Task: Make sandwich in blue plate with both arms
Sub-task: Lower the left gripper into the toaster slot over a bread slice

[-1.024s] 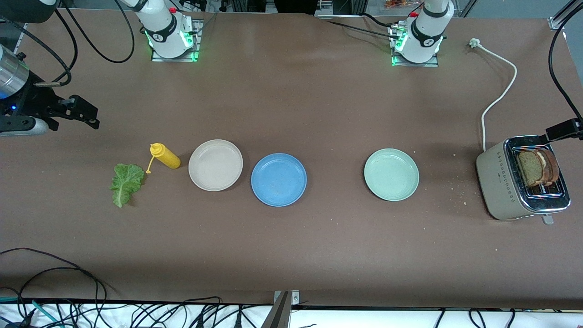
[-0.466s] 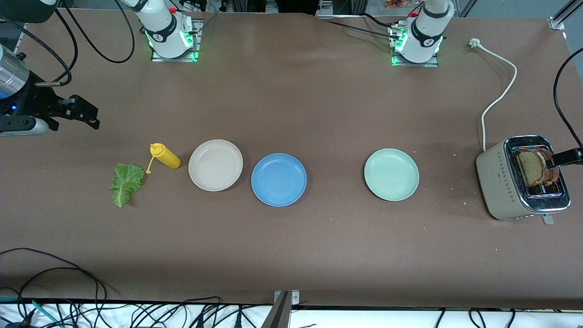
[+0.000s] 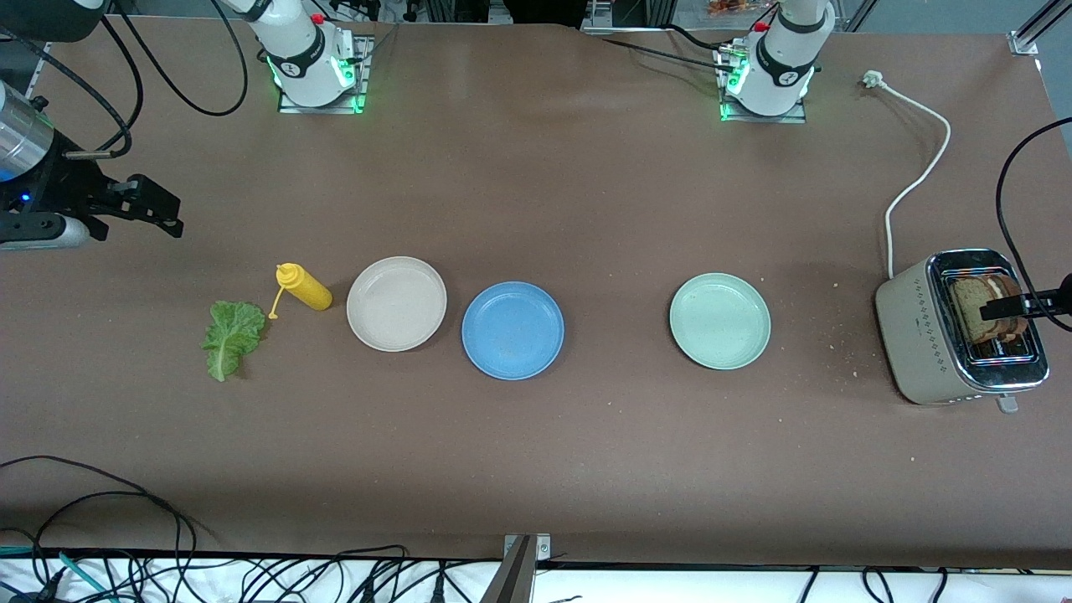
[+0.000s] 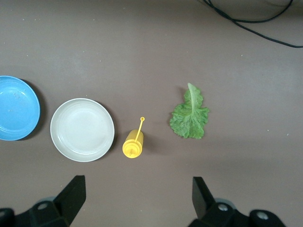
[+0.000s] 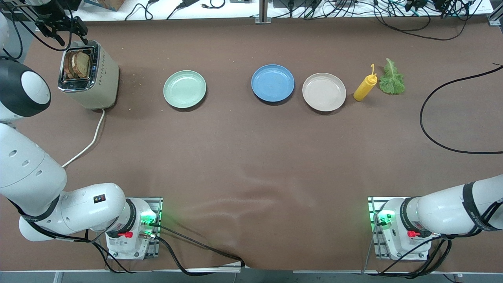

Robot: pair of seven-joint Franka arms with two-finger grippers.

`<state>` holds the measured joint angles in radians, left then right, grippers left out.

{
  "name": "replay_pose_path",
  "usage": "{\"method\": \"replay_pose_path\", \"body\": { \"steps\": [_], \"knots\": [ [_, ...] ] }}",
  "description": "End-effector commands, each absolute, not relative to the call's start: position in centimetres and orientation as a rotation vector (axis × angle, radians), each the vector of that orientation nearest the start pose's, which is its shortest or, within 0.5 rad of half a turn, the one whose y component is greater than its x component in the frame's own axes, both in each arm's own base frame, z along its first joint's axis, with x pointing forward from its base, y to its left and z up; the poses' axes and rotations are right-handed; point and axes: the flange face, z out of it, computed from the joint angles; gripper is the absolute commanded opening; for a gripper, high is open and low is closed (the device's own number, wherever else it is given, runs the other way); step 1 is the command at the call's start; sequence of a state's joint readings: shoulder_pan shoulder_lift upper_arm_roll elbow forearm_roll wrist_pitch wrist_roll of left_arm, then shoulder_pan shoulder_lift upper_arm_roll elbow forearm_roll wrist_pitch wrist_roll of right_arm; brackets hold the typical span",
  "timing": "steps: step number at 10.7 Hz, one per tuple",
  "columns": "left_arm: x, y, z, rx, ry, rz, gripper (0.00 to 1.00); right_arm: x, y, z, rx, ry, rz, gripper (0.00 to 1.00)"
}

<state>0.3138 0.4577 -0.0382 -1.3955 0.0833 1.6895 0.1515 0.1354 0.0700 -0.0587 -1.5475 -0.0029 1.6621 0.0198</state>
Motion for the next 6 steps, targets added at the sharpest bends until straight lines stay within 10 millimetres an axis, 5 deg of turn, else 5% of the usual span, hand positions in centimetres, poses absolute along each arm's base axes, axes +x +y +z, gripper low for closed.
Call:
{"method": "replay_pose_path", "body": {
  "steps": [1, 6],
  "knots": [
    [64.3, 19.8, 41.0, -3.080, -0.131, 0.351, 0.79, 58.3, 4.6, 61.0, -3.143, -0.090, -0.075, 1.00],
    [64.1, 20.9, 38.9, -3.083, -0.159, 0.403, 0.79, 58.3, 4.6, 61.0, -3.141, -0.090, -0.075, 1.00]
  ]
}}
